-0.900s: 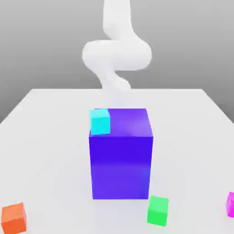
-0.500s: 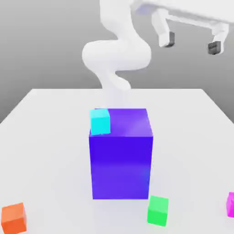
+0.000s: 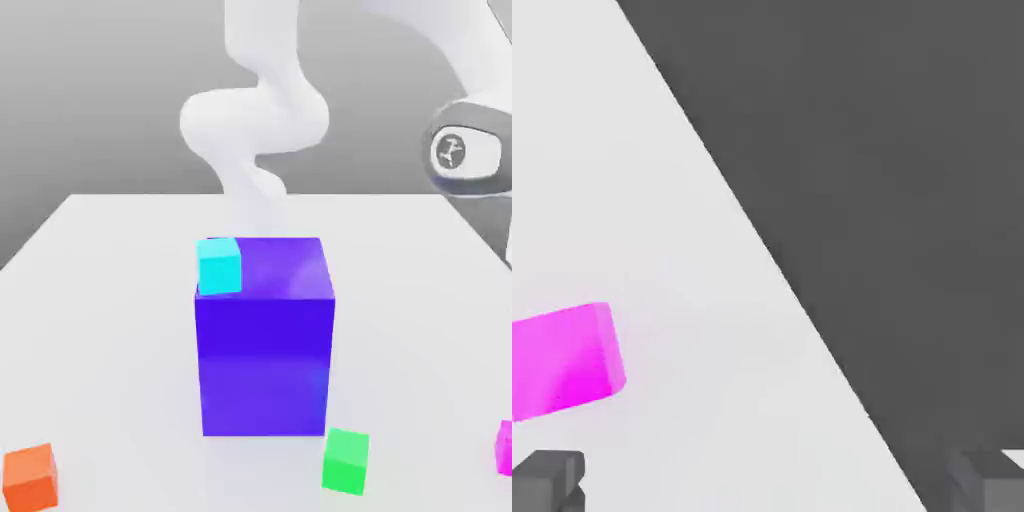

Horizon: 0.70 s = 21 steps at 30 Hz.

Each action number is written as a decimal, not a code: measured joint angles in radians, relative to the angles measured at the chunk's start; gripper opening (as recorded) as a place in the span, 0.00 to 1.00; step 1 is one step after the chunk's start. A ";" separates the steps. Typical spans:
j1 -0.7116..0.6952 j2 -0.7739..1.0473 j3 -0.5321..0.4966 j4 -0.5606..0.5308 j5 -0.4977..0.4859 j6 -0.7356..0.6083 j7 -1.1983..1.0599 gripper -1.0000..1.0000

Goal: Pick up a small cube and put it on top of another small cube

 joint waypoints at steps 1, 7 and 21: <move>0.010 0.036 0.009 0.001 -0.006 0.010 -0.014 0.50; 0.083 0.253 -0.032 0.037 -0.084 0.133 -0.003 0.50; 0.019 0.087 0.000 -0.030 0.020 0.039 0.002 0.00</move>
